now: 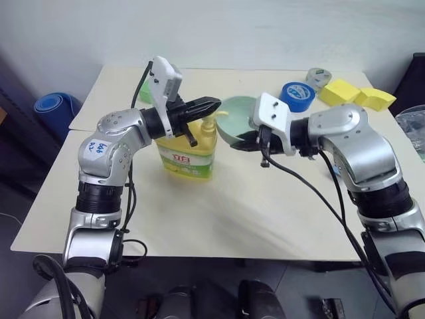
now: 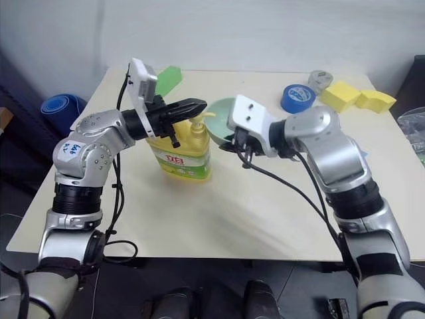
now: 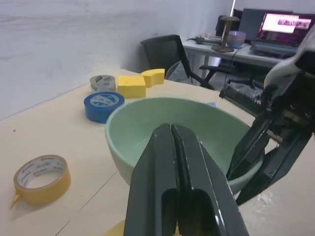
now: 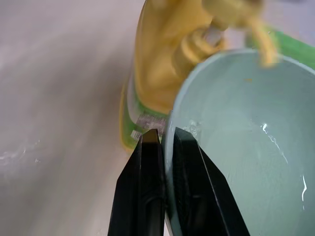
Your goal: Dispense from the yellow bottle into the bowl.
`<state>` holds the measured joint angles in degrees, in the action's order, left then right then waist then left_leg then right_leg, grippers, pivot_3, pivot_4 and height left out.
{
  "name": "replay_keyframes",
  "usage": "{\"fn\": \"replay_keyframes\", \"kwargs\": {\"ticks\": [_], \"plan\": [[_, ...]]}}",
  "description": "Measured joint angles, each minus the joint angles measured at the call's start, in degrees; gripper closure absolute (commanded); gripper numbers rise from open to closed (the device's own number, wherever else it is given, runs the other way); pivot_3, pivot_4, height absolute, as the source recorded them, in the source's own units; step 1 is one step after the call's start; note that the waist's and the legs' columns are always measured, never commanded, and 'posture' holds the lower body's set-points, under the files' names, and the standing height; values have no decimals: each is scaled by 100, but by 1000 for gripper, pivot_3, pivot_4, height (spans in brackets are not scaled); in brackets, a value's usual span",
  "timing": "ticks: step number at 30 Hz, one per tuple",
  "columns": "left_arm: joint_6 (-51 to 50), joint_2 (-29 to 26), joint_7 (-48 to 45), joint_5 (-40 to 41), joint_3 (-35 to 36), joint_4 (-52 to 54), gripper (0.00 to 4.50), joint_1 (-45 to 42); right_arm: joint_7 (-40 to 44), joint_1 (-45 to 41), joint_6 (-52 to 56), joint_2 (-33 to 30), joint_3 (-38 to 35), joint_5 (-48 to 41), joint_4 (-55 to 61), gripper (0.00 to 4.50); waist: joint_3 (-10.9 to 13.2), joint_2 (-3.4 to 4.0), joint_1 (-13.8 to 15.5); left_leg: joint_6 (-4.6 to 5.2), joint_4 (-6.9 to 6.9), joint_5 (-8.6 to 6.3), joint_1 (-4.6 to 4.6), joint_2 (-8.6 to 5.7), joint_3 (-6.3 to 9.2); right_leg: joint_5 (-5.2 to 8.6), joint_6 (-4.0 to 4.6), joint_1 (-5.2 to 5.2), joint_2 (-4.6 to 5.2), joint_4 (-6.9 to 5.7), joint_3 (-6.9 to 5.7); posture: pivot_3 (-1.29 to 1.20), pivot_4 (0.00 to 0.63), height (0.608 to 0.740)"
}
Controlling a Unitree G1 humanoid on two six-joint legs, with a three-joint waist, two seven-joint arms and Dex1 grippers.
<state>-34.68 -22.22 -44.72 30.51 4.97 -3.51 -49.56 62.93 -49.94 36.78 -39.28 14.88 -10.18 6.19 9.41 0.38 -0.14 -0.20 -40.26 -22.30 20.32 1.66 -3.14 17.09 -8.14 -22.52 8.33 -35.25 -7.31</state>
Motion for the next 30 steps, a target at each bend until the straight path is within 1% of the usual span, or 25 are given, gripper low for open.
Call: {"fn": "replay_keyframes", "kwargs": {"ticks": [1, 3, 6, 8, 11, 12, 14, 16, 17, 19, 20, 22, 23, 24, 25, 26, 27, 28, 29, 30], "plan": [[215, 48, -117, 127, 165, 15, 4479, 74, -10, 200, -201, -112, -35, 19, -99, 4500, 9, -7, 3, 0, 1, 0, 11, 0, 1, 0, 0, -5, 0, 13, -5, 0, 150, 740], [654, -40, -347, 214, 428, 81, 4479, 137, -50, 585, -549, -347, -120, 145, -402, 4500, 21, -19, -6, 0, 10, 0, 13, 0, 2, 0, 0, -7, 0, 22, -12, 0, 150, 740], [817, -568, -1056, 562, 658, 592, 4479, 643, -125, 1273, -1140, -520, -467, 185, -859, 4500, 21, -19, -37, 0, 28, 0, 6, 1, 0, 0, 0, -6, 0, 27, -16, 0, 150, 740], [801, -804, -1476, 715, 645, 868, 4479, 1191, -153, 1639, -1537, -506, -548, 234, -1237, 4500, 23, -16, -80, 0, 29, 0, 7, 1, 0, 0, 0, -7, 0, 26, -16, 0, 150, 740], [881, -1054, -1995, 715, 443, 1116, 4479, 2138, -331, 1860, -2239, -314, -539, 398, -1874, 4500, 30, -13, -169, 0, 27, 0, 6, 2, -9, 0, 0, -6, 0, 33, -9, 0, 150, 740], [994, -1117, -2162, 653, 337, 1130, 4479, 2460, -403, 1905, -2545, -240, -536, 470, -2188, 4500, 34, -15, -166, -1, 21, 1, 7, 5, -9, 0, 0, -6, 0, 33, -9, 0, 150, 740], [1265, -1208, -2360, 452, 225, 1020, 4479, 2786, -450, 1948, -2879, -162, -539, 527, -2570, 4500, 46, -13, -156, -8, 17, 7, 6, 6, -10, 0, 0, -5, 0, 30, -7, 0, 150, 740], [1550, -1272, -2471, 258, 171, 838, 4500, 2912, -481, 1941, -3063, -33, -618, 513, -2752, 3836, 47, -12, -135, -9, 14, 11, 6, 6, -8, 0, 1, -3, 0, 27, -6, 0, 150, 740], [1733, -1276, -2513, 159, 165, 712, 4500, 2976, -472, 1918, -3118, 16, -658, 458, -2818, 3579, 47, -11, -127, -9, 15, 11, 4, 4, -8, 0, 0, -1, 1, 27, -5, 0, 150, 740], [1865, -1274, -2535, 56, 135, 564, 4113, 3080, -474, 1914, -3278, 41, -700, 424, -2904, 2999, 47, -11, -115, -8, 17, 10, 6, 4, -3, 0, 0, -1, 1, 28, -9, 0, 150, 740], [1929, -1260, -2492, 21, 133, 502, 3916, 3167, -458, 1945, -3371, 42, -782, 395, -2914, 2632, 48, -10, -109, -8, 21, 10, 7, 4, -2, 0, 0, -2, 2, 29, -10, 0, 150, 740], [2114, -1246, -2458, -115, 121, 477, 3342, 3353, -426, 2115, -3485, -3, -1010, 264, -2854, 2000, 48, -10, -101, -8, 25, 10, 8, 4, 4, 0, 1, -2, 2, 28, -17, 0, 150, 740], [2257, -1247, -2436, -185, 120, 480, 2997, 3460, -401, 2328, -3551, -56, -1166, 156, -2674, 1591, 48, -10, -88, -8, 29, 10, 9, 5, 7, 0, 0, -3, 2, 31, -21, 0, 150, 740], [2368, -1257, -2409, -241, 142, 469, 2725, 3580, -371, 2512, -3591, -96, -1293, 68, -2527, 1303, 48, -10, -80, -8, 28, 10, 7, 6, 7, 0, 1, -2, 1, 29, -21, 0, 150, 740], [2624, -1255, -2332, -384, 171, 460, 2406, 3749, -357, 2882, -3710, -136, -1547, -93, -2212, 940, 48, -9, -63, -8, 31, 10, 10, 6, 6, 0, 0, -4, 1, 33, -22, 0, 150, 740], [2798, -1269, -2275, -465, 229, 440, 2220, 3912, -337, 3115, -3830, -136, -1693, -228, -1993, 700, 49, -9, -49, -8, 30, 10, 9, 6, 5, 0, 0, -3, 1, 33, -22, 0, 150, 740], [2998, -1277, -2204, -596, 270, 426, 1863, 4035, -322, 3342, -3936, -110, -1887, -422, -1753, 335, 50, -8, -30, -8, 29, 10, 9, 6, -1, 0, 0, -4, 1, 36, -18, 0, 150, 740], [3231, -1324, -2166, -701, 316, 428, 1610, 4232, -326, 3630, -3942, -31, -2165, -762, -1364, 24, 50, -8, -25, -8, 27, 10, 8, 8, -6, 0, 0, -2, 1, 40, -14, 0, 150, 740], [3316, -1359, -2167, -737, 330, 426, 1610, 4333, -315, 3762, -3923, -27, -2253, -896, -1203, 24, 50, -7, -21, -8, 25, 10, 2, 7, -8, 0, 0, 0, 1, 33, -10, 0, 150, 740], [3582, -1392, -2154, -850, 359, 428, 1610, 4539, -156, 4247, -3888, -89, -2459, -1182, -746, 24, 50, -7, 5, -8, 24, 10, -2, 7, -7, 0, 1, 7, 1, 34, -10, 0, 150, 740]]}}
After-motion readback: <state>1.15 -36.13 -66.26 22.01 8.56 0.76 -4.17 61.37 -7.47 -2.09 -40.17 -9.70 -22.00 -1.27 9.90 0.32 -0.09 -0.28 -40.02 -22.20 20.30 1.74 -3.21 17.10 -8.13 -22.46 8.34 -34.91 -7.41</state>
